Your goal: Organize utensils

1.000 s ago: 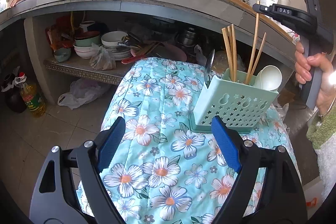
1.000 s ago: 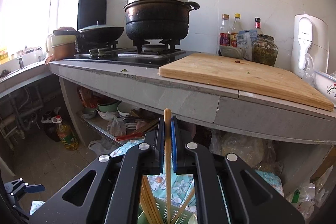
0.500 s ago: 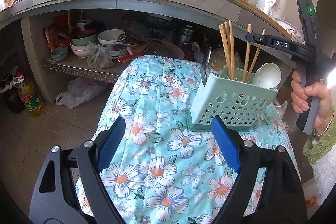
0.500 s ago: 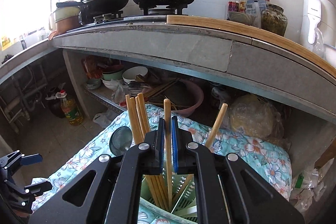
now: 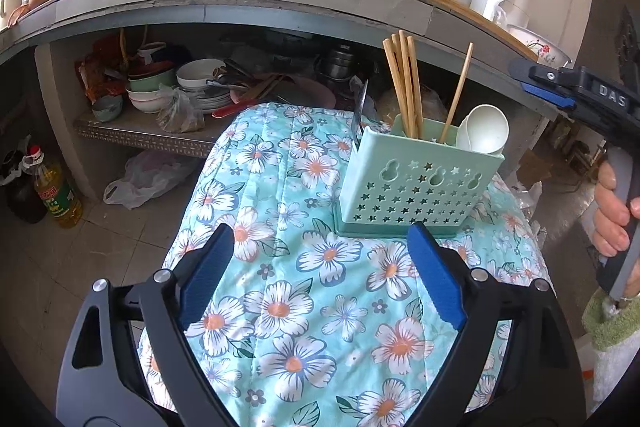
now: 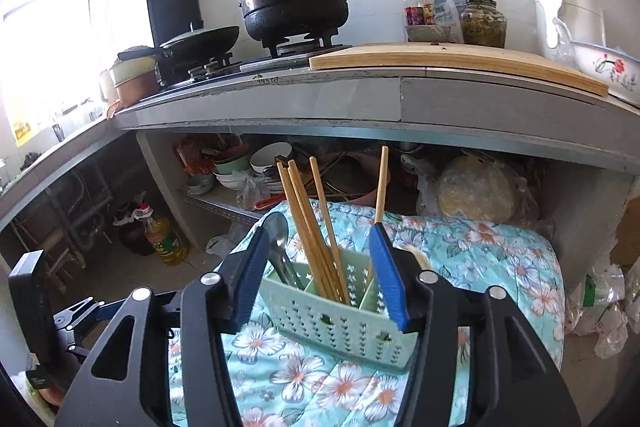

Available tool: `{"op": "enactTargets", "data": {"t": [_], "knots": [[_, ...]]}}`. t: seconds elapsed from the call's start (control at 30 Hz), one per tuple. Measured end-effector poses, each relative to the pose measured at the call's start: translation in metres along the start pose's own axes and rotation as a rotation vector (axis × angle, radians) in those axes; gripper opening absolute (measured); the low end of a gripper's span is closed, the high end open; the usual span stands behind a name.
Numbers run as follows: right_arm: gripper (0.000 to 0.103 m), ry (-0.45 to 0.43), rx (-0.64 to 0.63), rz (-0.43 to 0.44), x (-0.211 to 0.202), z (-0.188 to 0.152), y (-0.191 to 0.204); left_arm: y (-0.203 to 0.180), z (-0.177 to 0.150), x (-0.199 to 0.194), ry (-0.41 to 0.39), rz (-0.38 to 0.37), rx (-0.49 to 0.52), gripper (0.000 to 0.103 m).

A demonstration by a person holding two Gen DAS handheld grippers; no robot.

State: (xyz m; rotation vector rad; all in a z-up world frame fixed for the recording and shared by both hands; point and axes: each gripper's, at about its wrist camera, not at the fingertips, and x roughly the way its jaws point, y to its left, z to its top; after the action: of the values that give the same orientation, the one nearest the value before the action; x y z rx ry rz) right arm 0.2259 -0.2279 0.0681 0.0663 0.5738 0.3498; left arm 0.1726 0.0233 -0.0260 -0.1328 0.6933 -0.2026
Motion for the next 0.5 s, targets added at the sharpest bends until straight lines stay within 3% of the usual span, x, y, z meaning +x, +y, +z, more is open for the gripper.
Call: {"op": "enactTargets", "data": {"t": [0.2,0.5], "knots": [[0.085,0.04,0.016,-0.146,-0.041,-0.057,0.01,-0.02,-0.014,-0.006,0.047,0.078,0.038,0.091],[0.097,0.131,0.093,-0.325,-0.07,-0.127,0.011,-0.031,-0.04,-0.017,0.089,0.132,0.046,0.095]]}}
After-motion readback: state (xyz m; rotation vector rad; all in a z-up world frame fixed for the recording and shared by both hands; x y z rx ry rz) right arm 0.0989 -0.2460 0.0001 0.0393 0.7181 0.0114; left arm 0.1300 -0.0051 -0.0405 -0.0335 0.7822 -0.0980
